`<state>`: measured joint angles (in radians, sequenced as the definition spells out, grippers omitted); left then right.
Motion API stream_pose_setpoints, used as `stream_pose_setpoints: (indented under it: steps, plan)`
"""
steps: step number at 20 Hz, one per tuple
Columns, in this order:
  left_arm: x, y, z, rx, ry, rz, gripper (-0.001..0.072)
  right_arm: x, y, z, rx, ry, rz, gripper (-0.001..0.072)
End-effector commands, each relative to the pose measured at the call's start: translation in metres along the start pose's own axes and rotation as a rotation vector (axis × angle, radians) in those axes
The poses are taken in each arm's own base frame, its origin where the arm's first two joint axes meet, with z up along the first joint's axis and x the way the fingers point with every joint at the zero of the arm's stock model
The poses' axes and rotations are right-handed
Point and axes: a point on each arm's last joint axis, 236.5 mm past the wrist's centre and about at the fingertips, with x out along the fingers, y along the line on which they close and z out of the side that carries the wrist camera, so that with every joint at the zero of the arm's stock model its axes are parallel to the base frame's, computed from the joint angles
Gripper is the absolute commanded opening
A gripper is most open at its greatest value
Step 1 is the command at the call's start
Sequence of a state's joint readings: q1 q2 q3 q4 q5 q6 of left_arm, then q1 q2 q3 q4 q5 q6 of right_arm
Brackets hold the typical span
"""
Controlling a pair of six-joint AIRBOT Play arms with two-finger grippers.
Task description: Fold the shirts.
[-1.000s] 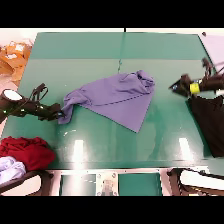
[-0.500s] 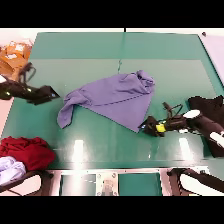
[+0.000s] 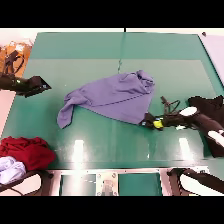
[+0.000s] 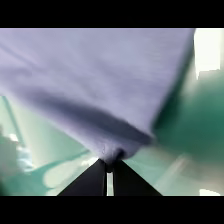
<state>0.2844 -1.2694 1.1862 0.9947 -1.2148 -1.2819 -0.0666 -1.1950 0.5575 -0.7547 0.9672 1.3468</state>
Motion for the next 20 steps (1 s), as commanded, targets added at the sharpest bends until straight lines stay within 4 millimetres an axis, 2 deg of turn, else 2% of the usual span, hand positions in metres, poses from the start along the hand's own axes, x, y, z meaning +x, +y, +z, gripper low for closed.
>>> stream_pose_setpoints:
  steps: [1,2,3,4,6,8,12,14,16,18,19,20]
  plan:
    - [-0.001,0.002,0.001,0.001,-0.004,0.006,0.0591,-0.078,-0.094,0.015,0.079,-0.038,-0.314,0.0018]
    - [-0.001,0.002,0.001,0.000,-0.003,0.005,0.0591,-0.102,-0.116,0.025,0.147,-0.099,-0.364,0.0018]
    - [0.001,0.002,0.000,-0.007,0.003,0.003,0.0591,-0.115,-0.126,0.033,0.220,-0.151,-0.347,0.0018]
    - [0.008,0.002,-0.006,-0.020,0.023,-0.010,0.0591,-0.119,-0.129,0.037,0.265,-0.177,-0.313,0.0018]
    - [0.033,-0.001,-0.037,-0.084,0.093,-0.059,0.0591,-0.115,-0.120,0.040,0.245,-0.177,-0.264,0.0018]
    - [0.065,-0.013,-0.075,-0.139,0.155,-0.122,0.0591,-0.110,-0.112,0.040,0.212,-0.165,-0.253,0.0018]
    - [0.111,-0.057,-0.146,-0.191,0.263,-0.241,0.0590,-0.102,-0.101,0.039,0.166,-0.146,-0.256,0.0019]
    - [0.127,-0.069,-0.180,-0.177,0.312,-0.235,0.0590,-0.100,-0.100,0.039,0.157,-0.145,-0.257,0.0018]
    - [0.139,-0.070,-0.201,-0.158,0.328,-0.204,0.0589,-0.100,-0.100,0.039,0.155,-0.145,-0.257,0.0019]
    - [0.146,-0.073,-0.200,-0.164,0.296,-0.191,0.0588,-0.100,-0.100,0.039,0.155,-0.145,-0.257,0.0019]
    - [0.148,-0.074,-0.195,-0.178,0.275,-0.197,0.0431,-0.100,-0.100,0.039,0.155,-0.145,-0.257,0.0019]
    - [0.148,-0.076,-0.192,-0.171,0.262,-0.206,0.0315,-0.101,-0.100,0.040,0.154,-0.149,-0.258,0.0018]
